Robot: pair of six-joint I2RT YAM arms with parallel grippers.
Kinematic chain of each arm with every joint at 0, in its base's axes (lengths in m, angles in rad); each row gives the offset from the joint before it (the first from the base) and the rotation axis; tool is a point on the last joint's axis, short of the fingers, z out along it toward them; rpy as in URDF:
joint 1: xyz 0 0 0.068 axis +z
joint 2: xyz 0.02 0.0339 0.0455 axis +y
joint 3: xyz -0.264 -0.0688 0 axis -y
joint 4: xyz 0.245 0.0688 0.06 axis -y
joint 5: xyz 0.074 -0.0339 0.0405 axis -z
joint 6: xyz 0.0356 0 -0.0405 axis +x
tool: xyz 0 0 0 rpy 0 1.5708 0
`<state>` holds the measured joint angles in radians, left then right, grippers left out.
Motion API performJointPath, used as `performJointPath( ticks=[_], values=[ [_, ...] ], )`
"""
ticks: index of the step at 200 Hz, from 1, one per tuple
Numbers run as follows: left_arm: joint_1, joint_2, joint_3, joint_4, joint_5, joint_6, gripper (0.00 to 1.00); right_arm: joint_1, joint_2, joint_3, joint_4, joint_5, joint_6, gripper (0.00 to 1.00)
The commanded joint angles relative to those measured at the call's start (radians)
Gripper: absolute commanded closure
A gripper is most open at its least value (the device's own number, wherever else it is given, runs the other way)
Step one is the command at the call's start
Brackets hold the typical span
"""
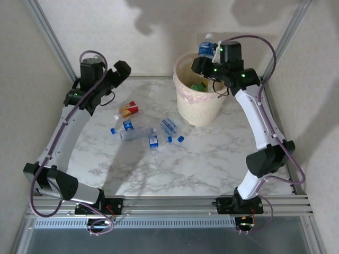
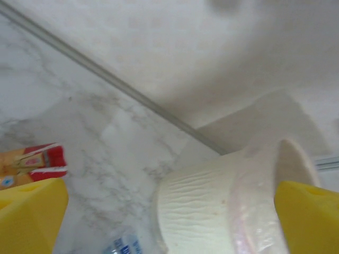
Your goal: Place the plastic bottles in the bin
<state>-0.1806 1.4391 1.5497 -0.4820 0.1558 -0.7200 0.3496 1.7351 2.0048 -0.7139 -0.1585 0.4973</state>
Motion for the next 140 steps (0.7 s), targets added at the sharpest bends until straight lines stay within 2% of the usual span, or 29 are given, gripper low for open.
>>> performJointPath(
  ticks=[1,20,37,66,88,124,140],
  values=[
    [0.016,-0.014,-0.057,-0.005,-0.046,0.039,0.01,0.001,0.045,0.086,-0.081,0.09,-0.053,0.37],
    [0.029,-0.018,-0.108,0.011,-0.057,0.037,0.01,0.0,0.077,0.143,-0.119,0.132,-0.065,0.2],
    [0.053,-0.017,-0.157,0.027,-0.061,0.036,0.01,-0.001,0.087,0.165,-0.136,0.15,-0.073,0.14],
    [0.079,0.017,-0.211,0.044,-0.058,0.05,0.01,-0.001,0.072,0.161,-0.151,0.163,-0.08,0.12],
    [0.073,0.075,-0.212,0.053,-0.063,0.124,0.02,0.001,0.035,0.135,-0.147,0.169,-0.083,0.12],
    [-0.042,0.221,-0.139,-0.028,-0.274,0.368,0.02,0.015,-0.067,0.03,-0.075,0.087,-0.066,0.11],
    [-0.075,0.277,-0.136,-0.029,-0.337,0.426,0.02,0.028,-0.088,0.025,-0.07,0.046,-0.06,0.1]
  ],
)
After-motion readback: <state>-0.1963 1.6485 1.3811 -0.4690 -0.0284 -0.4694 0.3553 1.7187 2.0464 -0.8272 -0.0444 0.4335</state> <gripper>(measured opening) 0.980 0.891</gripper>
